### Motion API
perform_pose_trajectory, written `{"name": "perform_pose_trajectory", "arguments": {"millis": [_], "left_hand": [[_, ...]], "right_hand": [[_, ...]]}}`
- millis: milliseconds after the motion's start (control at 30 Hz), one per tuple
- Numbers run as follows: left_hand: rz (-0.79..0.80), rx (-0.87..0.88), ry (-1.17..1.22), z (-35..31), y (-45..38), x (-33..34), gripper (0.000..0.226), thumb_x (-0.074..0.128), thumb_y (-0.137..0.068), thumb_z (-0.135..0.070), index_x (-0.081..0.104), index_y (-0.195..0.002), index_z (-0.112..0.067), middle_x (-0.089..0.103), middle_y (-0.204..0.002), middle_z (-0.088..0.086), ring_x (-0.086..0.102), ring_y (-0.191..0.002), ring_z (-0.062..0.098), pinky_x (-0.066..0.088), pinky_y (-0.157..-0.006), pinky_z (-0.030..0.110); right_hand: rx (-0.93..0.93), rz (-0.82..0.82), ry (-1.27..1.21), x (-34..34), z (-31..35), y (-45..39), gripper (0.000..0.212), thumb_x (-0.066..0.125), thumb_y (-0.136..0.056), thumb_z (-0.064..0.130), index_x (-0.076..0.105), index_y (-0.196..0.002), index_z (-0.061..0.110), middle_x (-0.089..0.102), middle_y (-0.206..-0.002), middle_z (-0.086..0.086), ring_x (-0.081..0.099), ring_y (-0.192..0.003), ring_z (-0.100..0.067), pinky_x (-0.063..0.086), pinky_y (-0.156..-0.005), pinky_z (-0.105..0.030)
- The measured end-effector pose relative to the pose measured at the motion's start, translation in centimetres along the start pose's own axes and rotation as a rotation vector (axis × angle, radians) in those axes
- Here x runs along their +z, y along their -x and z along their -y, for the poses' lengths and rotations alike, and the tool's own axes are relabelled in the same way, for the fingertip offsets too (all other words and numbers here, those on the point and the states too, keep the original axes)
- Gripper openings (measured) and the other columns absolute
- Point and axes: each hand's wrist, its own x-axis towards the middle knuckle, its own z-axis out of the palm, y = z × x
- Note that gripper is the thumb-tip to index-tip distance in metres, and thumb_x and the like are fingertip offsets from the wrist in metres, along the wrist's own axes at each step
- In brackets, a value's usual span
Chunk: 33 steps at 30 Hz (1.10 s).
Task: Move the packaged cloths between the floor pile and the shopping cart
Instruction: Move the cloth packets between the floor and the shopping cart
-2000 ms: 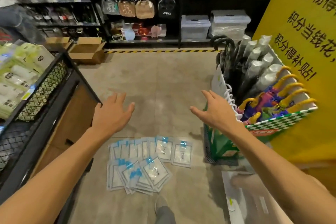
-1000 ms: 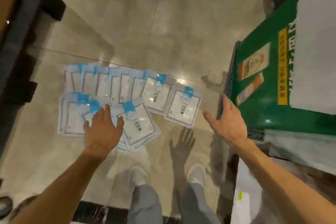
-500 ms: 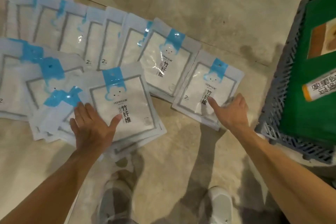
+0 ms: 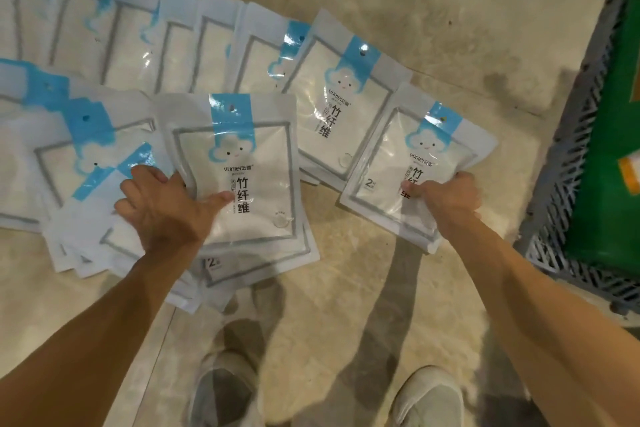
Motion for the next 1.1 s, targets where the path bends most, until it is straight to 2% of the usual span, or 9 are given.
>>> {"name": "perform_pose_trajectory", "arguments": {"millis": [67,133,267,433,567,700,800,967,1100], "left_hand": [[0.05,0.007,0.06,-0.1,0.0,0.3,0.077,0.082,-0.075,-0.054,0.064,-0.106,0.013,0.058,-0.111,0.032,0.052,-0.108,0.048,0.037,-0.092,0.054],[0.089,0.006,0.202,0.0,0.3,0.9,0.066,0.082,-0.077,-0.049,0.064,-0.103,0.008,0.066,-0.101,0.029,0.061,-0.1,0.047,0.048,-0.089,0.054],[0.078,0.1,0.395,0.0,1.7,0.5,0.052,0.083,-0.082,-0.037,0.064,-0.111,0.002,0.07,-0.104,0.025,0.066,-0.098,0.046,0.057,-0.081,0.054],[0.144,0.104,0.63,-0.2,2.0,-0.6,0.05,0.08,-0.085,-0.013,0.06,-0.128,0.002,0.069,-0.116,0.012,0.064,-0.105,0.029,0.049,-0.085,0.029],[0.302,-0.028,0.819,0.3,0.9,-0.8,0.046,0.082,-0.083,-0.01,0.064,-0.126,-0.009,0.07,-0.107,-0.007,0.068,-0.103,0.019,0.053,-0.091,0.03],[0.39,-0.028,0.962,0.4,1.5,-2.2,0.026,0.077,-0.084,0.0,0.071,-0.104,-0.016,0.076,-0.081,-0.022,0.075,-0.084,0.004,0.06,-0.074,0.02],[0.42,-0.034,1.028,-0.7,2.2,-4.8,0.021,0.075,-0.085,0.002,0.071,-0.101,-0.012,0.075,-0.073,-0.02,0.072,-0.068,-0.001,0.054,-0.059,0.012],[0.391,-0.106,1.091,-2.9,3.1,-10.2,0.019,0.07,-0.088,0.003,0.061,-0.077,-0.009,0.055,-0.038,-0.014,0.051,-0.033,-0.004,0.037,-0.037,0.006],[0.348,-0.108,1.126,-2.9,2.7,-16.2,0.011,0.077,-0.085,-0.002,0.068,-0.083,-0.009,0.065,-0.049,-0.011,0.058,-0.039,-0.003,0.041,-0.039,0.008]], "right_hand": [[-0.001,0.046,-0.103,0.0,-0.3,-0.3,0.099,0.1,-0.035,0.048,0.06,-0.118,0.015,0.072,-0.11,-0.003,0.068,-0.108,-0.031,0.054,-0.096,-0.053],[-0.03,0.09,-0.161,-0.3,-0.3,0.4,0.075,0.102,-0.052,0.032,0.066,-0.115,0.011,0.073,-0.099,-0.001,0.071,-0.094,-0.028,0.059,-0.089,-0.047],[-0.096,0.117,-0.386,-0.5,-1.0,0.7,0.044,0.094,-0.069,0.01,0.071,-0.107,0.008,0.075,-0.1,-0.005,0.072,-0.088,-0.025,0.061,-0.082,-0.04],[-0.151,0.288,-0.599,-1.7,-2.6,1.5,0.017,0.08,-0.086,0.005,0.072,-0.096,0.015,0.079,-0.09,0.004,0.075,-0.075,-0.012,0.06,-0.071,-0.03],[-0.187,0.257,-0.629,-2.9,-3.5,2.4,0.033,0.083,-0.085,0.009,0.071,-0.115,0.004,0.081,-0.094,0.0,0.078,-0.087,-0.023,0.062,-0.081,-0.04],[-0.133,0.271,-0.726,-4.4,-3.4,3.7,0.024,0.082,-0.083,0.003,0.07,-0.101,0.013,0.079,-0.093,0.001,0.076,-0.085,-0.017,0.062,-0.076,-0.033],[-0.109,0.303,-0.778,-6.1,-2.6,5.0,0.027,0.078,-0.086,-0.002,0.07,-0.11,0.008,0.08,-0.093,-0.001,0.078,-0.082,-0.018,0.062,-0.065,-0.029],[-0.178,0.363,-0.703,-10.3,-0.1,8.1,0.037,0.074,-0.087,-0.003,0.067,-0.124,0.001,0.081,-0.097,-0.004,0.079,-0.088,-0.023,0.063,-0.069,-0.035],[-0.25,0.383,-0.646,-15.4,3.2,11.9,0.036,0.075,-0.088,-0.001,0.068,-0.123,0.002,0.081,-0.098,-0.008,0.078,-0.089,-0.031,0.062,-0.063,-0.034]]}}
